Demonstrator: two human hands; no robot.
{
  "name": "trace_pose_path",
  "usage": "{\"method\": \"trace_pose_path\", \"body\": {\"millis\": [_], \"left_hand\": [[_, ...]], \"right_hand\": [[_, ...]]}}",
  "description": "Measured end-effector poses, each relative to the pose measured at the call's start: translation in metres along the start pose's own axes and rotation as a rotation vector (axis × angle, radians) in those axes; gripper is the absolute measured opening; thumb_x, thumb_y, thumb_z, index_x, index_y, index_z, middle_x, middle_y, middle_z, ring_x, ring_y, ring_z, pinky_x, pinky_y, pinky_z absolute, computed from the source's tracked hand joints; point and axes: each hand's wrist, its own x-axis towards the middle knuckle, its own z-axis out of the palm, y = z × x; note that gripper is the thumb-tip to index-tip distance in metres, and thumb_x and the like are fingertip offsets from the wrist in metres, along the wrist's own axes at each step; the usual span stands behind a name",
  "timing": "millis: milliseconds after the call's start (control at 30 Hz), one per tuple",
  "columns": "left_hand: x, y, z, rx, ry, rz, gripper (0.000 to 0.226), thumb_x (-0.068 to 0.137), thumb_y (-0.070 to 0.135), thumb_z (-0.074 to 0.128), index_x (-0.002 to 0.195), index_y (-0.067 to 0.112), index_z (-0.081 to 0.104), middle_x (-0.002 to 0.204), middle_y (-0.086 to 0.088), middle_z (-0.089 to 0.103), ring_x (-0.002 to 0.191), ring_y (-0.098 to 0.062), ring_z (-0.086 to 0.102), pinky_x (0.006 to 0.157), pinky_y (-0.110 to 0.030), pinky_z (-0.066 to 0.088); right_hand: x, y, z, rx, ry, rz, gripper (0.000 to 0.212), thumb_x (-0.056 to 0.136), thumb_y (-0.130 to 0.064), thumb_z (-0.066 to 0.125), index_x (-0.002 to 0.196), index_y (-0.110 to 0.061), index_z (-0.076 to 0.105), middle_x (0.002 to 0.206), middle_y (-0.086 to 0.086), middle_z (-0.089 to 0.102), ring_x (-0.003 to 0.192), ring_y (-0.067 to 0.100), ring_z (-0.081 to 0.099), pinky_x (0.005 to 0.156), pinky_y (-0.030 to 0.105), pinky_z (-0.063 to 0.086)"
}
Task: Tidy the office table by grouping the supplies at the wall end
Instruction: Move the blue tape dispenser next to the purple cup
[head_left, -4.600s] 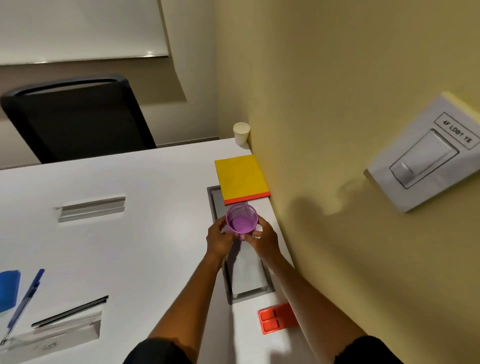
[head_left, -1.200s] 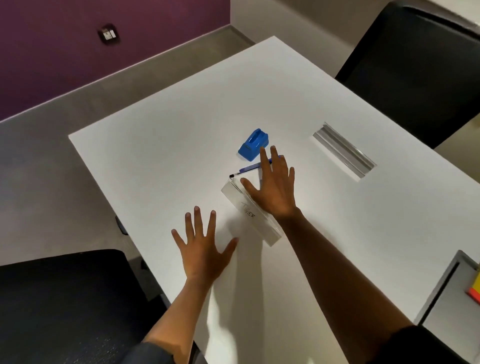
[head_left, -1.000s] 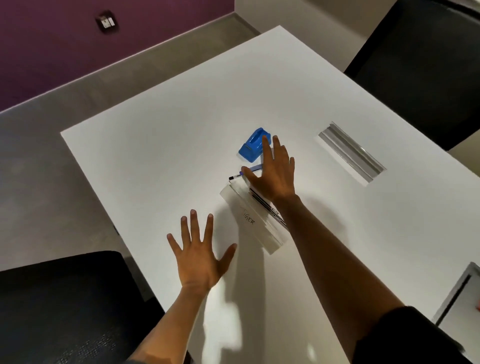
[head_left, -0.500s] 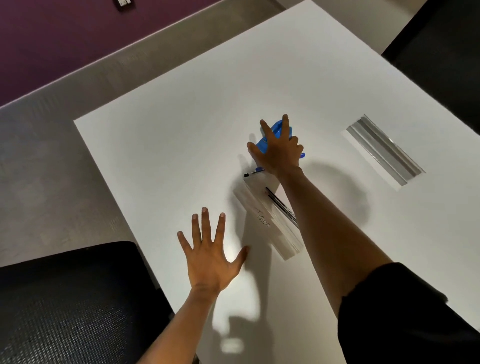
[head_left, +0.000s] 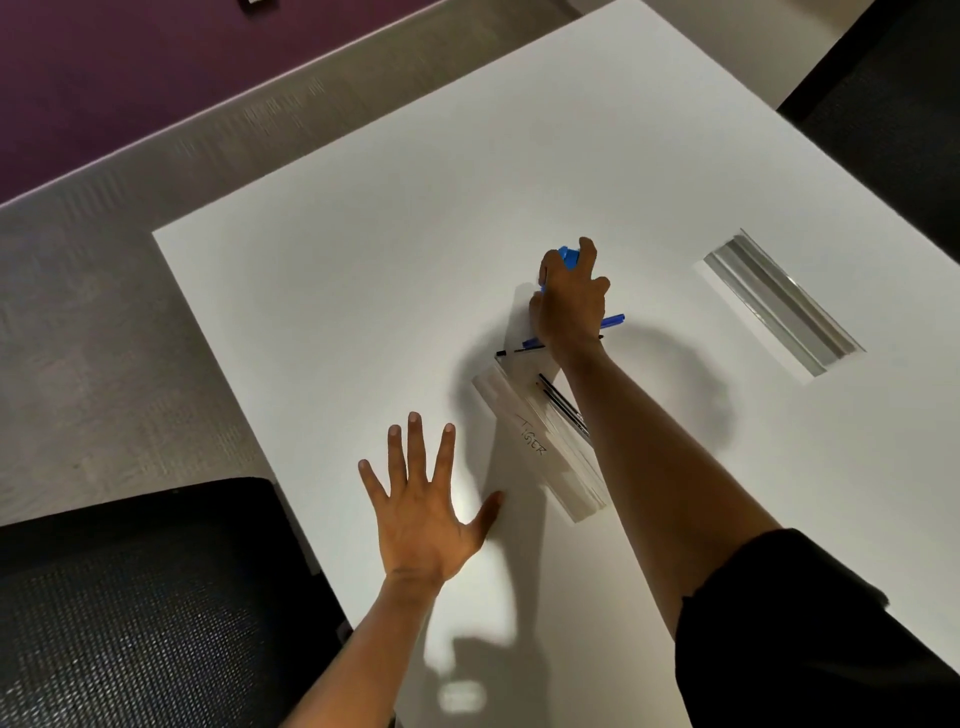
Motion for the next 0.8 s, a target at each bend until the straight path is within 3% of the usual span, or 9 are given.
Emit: {"method": "trace_pose_path", "body": {"millis": [100,200,333,433,600,700,800], "left_hand": [[-0.001,-0.001,0.002,0.001,0.005,0.002,0.094,0.078,0.085,0.02,0.153,0.029,0.011,0.162,-0.008,-0.007,0.149,-0.031,-0.005,0.112,-0.065,0.007],[-0.001,-0.002,0.004,0.0,0.019,0.004,0.094,0.079,0.084,0.022,0.153,0.029,0.01,0.161,-0.008,-0.007,0.149,-0.031,-0.006,0.112,-0.066,0.006],[-0.002,-0.002,0.006,0.009,0.041,0.009,0.092,0.08,0.082,0.021,0.153,0.028,0.011,0.161,-0.008,-0.007,0.149,-0.031,-0.005,0.112,-0.066,0.007],[-0.002,-0.003,0.007,-0.005,0.056,0.01,0.092,0.08,0.082,0.022,0.153,0.028,0.011,0.162,-0.008,-0.006,0.149,-0.031,-0.005,0.112,-0.067,0.006],[-0.005,-0.005,0.01,-0.009,0.061,0.02,0.093,0.079,0.085,0.017,0.153,0.03,0.004,0.161,-0.006,-0.009,0.148,-0.029,-0.011,0.113,-0.066,0.002],[-0.007,-0.006,0.01,-0.034,0.06,0.041,0.094,0.079,0.084,0.02,0.153,0.029,0.006,0.162,-0.007,-0.006,0.148,-0.029,-0.01,0.112,-0.067,0.002],[-0.01,-0.008,0.01,-0.054,0.053,0.069,0.094,0.079,0.083,0.022,0.152,0.026,0.01,0.161,-0.009,-0.002,0.148,-0.03,-0.008,0.112,-0.067,0.002]], "right_hand": [[0.003,0.004,-0.008,0.179,-0.01,0.036,0.036,0.079,-0.002,0.061,0.11,-0.018,0.051,0.152,0.011,0.021,0.102,0.041,0.055,0.084,0.041,0.05],[0.0,0.012,-0.023,0.448,0.013,0.081,0.043,0.074,-0.004,0.064,0.111,-0.019,0.048,0.148,0.008,0.026,0.109,0.032,0.054,0.078,0.033,0.045],[-0.015,0.023,-0.051,0.659,0.119,0.122,0.048,0.072,-0.005,0.068,0.113,-0.014,0.047,0.125,0.001,0.042,0.095,0.007,0.046,0.069,0.01,0.035],[-0.032,0.037,-0.066,0.711,0.16,0.088,0.049,0.07,-0.006,0.071,0.112,-0.013,0.046,0.113,-0.004,0.042,0.089,-0.001,0.048,0.067,0.004,0.037],[-0.077,0.068,-0.099,0.732,0.137,0.109,0.054,0.071,-0.004,0.07,0.116,-0.012,0.042,0.115,0.003,0.045,0.087,0.003,0.052,0.062,0.006,0.045],[-0.112,0.09,-0.126,0.734,0.128,0.14,0.057,0.071,-0.004,0.07,0.117,-0.015,0.038,0.108,0.002,0.051,0.085,0.018,0.061,0.063,0.029,0.056],[-0.156,0.115,-0.151,0.729,0.13,0.188,0.056,0.075,-0.004,0.069,0.119,-0.017,0.037,0.103,-0.001,0.054,0.084,0.02,0.062,0.063,0.025,0.052]]}}
